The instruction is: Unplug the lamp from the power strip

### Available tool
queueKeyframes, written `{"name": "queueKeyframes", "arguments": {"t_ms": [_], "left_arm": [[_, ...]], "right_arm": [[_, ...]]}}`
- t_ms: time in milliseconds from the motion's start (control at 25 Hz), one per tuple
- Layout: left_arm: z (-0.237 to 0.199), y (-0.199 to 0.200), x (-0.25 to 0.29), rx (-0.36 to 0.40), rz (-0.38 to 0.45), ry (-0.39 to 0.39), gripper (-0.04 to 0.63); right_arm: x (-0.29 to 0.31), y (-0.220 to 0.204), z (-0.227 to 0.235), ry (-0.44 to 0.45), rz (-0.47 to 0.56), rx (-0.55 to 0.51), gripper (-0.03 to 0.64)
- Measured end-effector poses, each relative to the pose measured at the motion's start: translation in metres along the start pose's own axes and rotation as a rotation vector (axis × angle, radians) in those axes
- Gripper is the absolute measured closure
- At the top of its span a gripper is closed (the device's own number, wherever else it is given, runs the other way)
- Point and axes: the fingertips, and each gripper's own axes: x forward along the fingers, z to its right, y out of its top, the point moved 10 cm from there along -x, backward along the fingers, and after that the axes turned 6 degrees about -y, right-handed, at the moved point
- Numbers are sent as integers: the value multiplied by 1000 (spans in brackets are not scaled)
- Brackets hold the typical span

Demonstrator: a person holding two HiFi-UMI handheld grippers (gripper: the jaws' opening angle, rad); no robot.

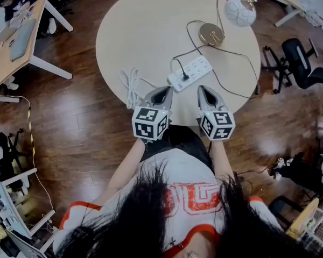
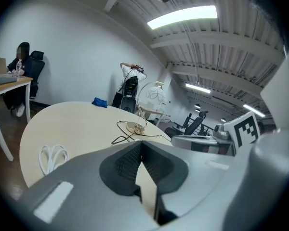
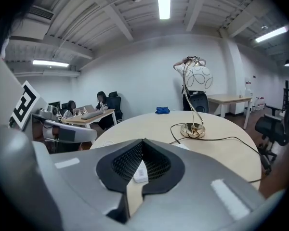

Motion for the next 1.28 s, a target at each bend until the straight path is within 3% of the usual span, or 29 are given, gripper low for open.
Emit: {"name": "queueKeyframes", "arguments": {"t_ms": [400,1280], "left_arm": [[24,-7,-10,22,20,-21,594],[107,-51,-31,-23,37,92,594]], "right_arm": [[-30,-9,-11,25,-2,-6,615],[-85,-43,-6,162,-25,-97,617]]}}
